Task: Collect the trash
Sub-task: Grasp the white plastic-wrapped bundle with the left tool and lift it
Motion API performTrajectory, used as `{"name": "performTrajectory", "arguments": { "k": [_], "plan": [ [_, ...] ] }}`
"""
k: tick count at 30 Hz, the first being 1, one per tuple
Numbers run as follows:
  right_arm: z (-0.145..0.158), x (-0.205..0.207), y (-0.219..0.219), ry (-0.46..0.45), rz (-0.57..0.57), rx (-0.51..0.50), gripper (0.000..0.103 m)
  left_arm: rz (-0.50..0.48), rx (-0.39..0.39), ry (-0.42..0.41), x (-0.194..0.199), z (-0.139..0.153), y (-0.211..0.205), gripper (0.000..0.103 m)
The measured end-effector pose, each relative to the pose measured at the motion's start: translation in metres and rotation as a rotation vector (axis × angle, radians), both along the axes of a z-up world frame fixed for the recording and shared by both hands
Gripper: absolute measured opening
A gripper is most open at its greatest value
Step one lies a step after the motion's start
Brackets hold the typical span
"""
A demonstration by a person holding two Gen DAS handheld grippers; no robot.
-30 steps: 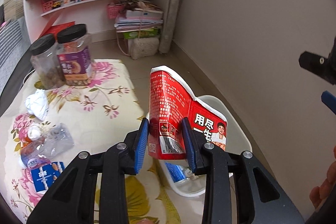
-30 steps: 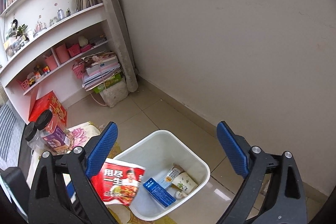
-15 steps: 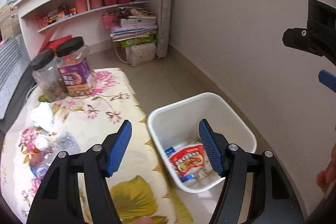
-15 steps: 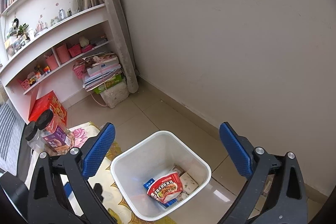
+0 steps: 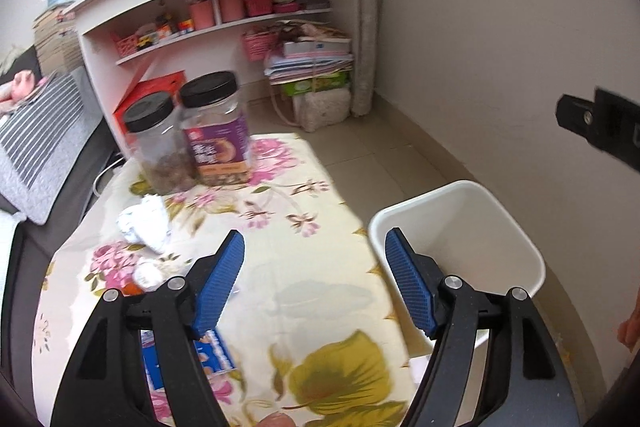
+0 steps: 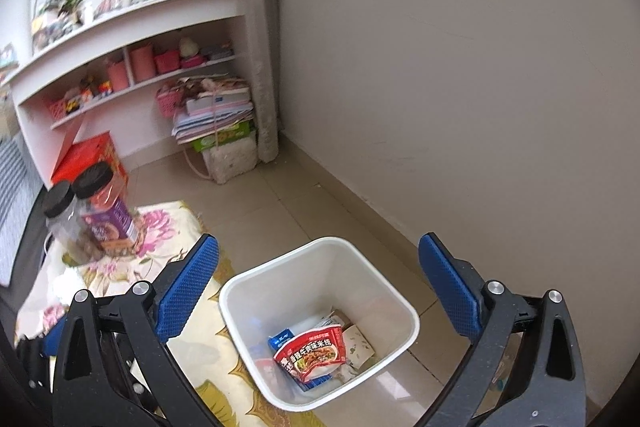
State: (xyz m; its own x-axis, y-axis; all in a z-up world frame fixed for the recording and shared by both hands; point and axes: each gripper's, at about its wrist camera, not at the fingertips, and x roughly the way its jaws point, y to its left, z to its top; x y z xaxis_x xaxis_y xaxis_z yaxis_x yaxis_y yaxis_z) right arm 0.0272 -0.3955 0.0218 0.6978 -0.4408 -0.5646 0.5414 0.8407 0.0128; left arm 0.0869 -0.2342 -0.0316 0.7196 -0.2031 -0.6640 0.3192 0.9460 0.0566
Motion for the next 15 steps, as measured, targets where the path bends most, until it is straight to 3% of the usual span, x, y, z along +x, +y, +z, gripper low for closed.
{"name": "performTrajectory", "arguments": {
  "k": [15],
  "plan": [
    [-0.017, 0.038, 0.06, 0.07, 0.119, 0.012, 0.096, 0.256, 0.086, 0.147, 0.065, -0.04, 0.087, 0.074]
  ]
}}
